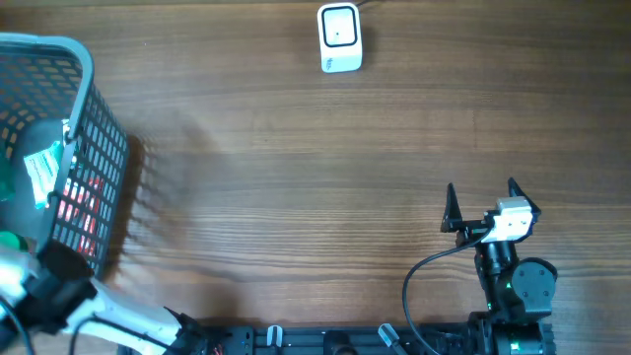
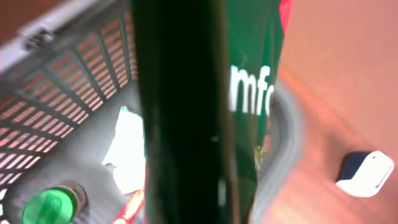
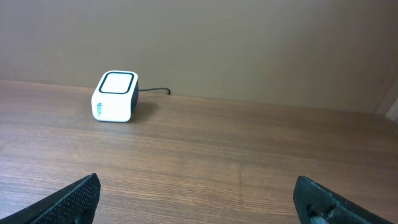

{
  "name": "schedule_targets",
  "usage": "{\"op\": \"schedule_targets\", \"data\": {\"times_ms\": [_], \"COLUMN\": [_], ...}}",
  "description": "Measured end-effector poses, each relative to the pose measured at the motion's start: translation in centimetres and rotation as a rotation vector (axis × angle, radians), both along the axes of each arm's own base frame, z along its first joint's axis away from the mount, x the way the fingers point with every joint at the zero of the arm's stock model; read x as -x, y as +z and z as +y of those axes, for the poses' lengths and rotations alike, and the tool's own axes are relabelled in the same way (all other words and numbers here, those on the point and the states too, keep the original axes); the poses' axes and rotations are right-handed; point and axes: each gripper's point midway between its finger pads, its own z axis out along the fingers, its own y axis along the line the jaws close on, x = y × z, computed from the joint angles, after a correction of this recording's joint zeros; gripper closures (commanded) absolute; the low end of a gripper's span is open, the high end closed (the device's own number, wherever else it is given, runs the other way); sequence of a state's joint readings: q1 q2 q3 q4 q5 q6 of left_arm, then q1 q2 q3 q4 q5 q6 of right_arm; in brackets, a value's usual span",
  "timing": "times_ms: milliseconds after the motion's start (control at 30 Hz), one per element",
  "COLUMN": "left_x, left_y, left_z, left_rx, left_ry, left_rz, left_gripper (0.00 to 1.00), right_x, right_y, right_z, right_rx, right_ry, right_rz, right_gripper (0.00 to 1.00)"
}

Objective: Scan the item barcode
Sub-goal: 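Lift the green 3M pack with left gripper and place it mid-table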

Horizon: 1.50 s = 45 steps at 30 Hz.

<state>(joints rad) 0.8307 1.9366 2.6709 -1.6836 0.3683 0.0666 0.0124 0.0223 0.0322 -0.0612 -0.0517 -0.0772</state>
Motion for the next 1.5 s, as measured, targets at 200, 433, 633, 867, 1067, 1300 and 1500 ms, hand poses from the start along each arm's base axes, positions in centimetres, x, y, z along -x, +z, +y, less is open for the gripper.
{"op": "schedule_targets", "data": {"times_ms": [200, 433, 633, 867, 1067, 1300, 1500], "left_x": [0.5, -0.8, 4.5, 5.0, 1.4, 1.9, -4.8], "left_y": [8.6, 3.3, -9.7, -26.4, -31.2, -29.4, -10.9], "left_z": [-13.4, -35.0, -44.9, -48.1, -49.8, -48.8, -40.3], "left_rx": [-0.021, 0.203, 0.258, 0.09, 0.066, 0.157, -0.045], "left_ry": [-0.23, -0.883, -1.285, -1.638, -1.523, -1.407, -1.036], "left_rz": [-0.246, -0.056, 0.389, 0.363, 0.161, 0.268, -0.124], "left_gripper": [0.96, 0.96, 0.92, 0.96, 0.0, 0.0, 0.0], "right_x": [0.0, 0.0, 0.0, 0.0, 0.0, 0.0, 0.0], "right_y": [0.0, 0.0, 0.0, 0.0, 0.1, 0.1, 0.0], "right_z": [0.0, 0.0, 0.0, 0.0, 0.0, 0.0, 0.0], "right_rx": [0.0, 0.0, 0.0, 0.0, 0.0, 0.0, 0.0], "right_ry": [0.0, 0.0, 0.0, 0.0, 0.0, 0.0, 0.0], "right_rz": [0.0, 0.0, -0.002, -0.002, -0.002, -0.002, -0.002], "right_gripper": [0.0, 0.0, 0.0, 0.0, 0.0, 0.0, 0.0]}}
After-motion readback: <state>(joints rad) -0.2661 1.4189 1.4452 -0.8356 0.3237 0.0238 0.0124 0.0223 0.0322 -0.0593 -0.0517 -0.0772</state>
